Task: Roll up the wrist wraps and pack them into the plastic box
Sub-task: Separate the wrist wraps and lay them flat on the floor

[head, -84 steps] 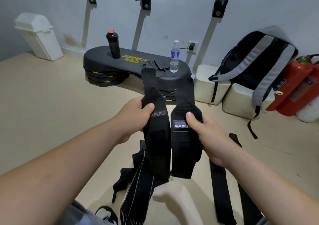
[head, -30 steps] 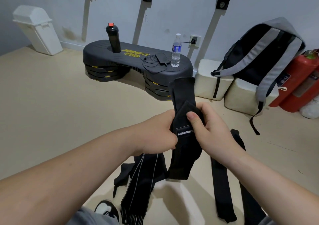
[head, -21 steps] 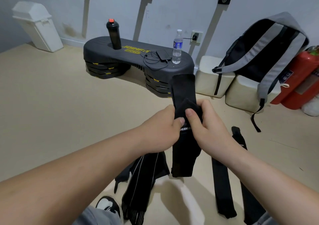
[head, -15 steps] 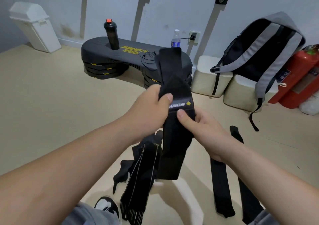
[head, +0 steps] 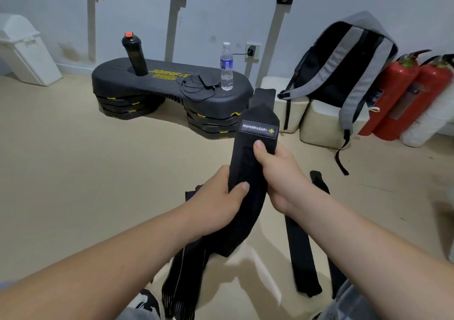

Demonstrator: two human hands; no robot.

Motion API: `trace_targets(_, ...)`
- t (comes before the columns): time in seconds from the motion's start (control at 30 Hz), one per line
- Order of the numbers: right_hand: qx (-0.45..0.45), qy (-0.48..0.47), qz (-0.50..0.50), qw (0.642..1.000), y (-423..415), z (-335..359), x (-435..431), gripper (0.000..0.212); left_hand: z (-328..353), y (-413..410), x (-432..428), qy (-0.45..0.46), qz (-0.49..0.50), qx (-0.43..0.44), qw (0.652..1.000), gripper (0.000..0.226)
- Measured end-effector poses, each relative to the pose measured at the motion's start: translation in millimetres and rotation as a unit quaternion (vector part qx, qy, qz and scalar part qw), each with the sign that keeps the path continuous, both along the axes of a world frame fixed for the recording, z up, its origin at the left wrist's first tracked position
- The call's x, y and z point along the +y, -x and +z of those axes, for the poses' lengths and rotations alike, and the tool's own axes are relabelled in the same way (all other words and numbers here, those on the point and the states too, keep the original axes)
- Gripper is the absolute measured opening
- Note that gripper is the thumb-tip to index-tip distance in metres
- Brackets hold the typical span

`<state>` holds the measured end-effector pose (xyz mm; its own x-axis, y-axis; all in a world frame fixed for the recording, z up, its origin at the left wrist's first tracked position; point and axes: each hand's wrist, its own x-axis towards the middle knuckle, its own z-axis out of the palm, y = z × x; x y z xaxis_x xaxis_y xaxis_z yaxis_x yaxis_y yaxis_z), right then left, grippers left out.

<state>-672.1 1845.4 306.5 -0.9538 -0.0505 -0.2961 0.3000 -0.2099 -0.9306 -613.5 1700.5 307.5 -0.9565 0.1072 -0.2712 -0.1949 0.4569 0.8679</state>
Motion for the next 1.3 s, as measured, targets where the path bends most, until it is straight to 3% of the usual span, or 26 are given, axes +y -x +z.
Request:
trace_targets(0.17,-0.056,0.055,0.03,0.996,5.7,-1.3,18.1,0.022,-6.8,9.5,16.4,0.047,0.026,0.0,0.999,0.015)
trace_targets(0.3,-0.062,0.011,0.09,0.994,2.7,-9.8,42.5,0.024,-15.6,24.7,42.9,0.014,0.041,-0.006,0.999,0.015)
trace_targets(0.43,-0.097,-0.075,0.054,0.991,-7.0,-31.7,67.6,0.032,-33.7,31.4,63.5,0.011,0.009,-0.049,0.999,0.017)
trace_targets(0.5,-0.079,-0.132,0.032,0.988,-16.0,-42.4,79.2,0.031,-47.2,32.1,70.2,0.018,-0.032,-0.086,0.996,0.021)
trace_targets(0.6,-0.034,-0.172,-0.016,0.984,-22.6,-57.7,89.3,0.024,-68.1,32.8,78.0,-0.052,-0.049,-0.128,0.989,0.028)
trace_targets(0.73,-0.047,-0.143,-0.114,0.982,-0.6,-87.1,81.4,0.021,-91.1,32.8,76.7,-0.123,-0.034,-0.171,0.977,0.022)
trace_targets(0.87,-0.119,-0.067,-0.176,0.975,31.9,-125.0,64.5,0.015,-125.6,32.1,60.3,-0.097,-0.025,-0.208,0.973,0.022)
trace_targets(0.93,-0.143,-0.078,-0.169,0.972,49.5,-144.9,57.9,0.022,-142.1,39.2,55.1,-0.073,-0.025,-0.217,0.973,0.027)
trace_targets(1.03,-0.159,-0.106,-0.147,0.971,85.2,-176.2,51.0,0.054,-163.4,59.4,52.4,-0.037,-0.032,-0.245,0.968,0.029)
trace_targets(1.2,-0.105,-0.158,-0.097,0.977,150.9,-205.2,54.8,0.023,-202.9,100.1,62.7,-0.057,-0.023,-0.264,0.962,0.022)
trace_targets(1.3,-0.079,-0.156,-0.074,0.982,181.7,-223.4,65.1,0.017,-228.7,117.8,76.2,-0.082,0.02,-0.275,0.958,0.012)
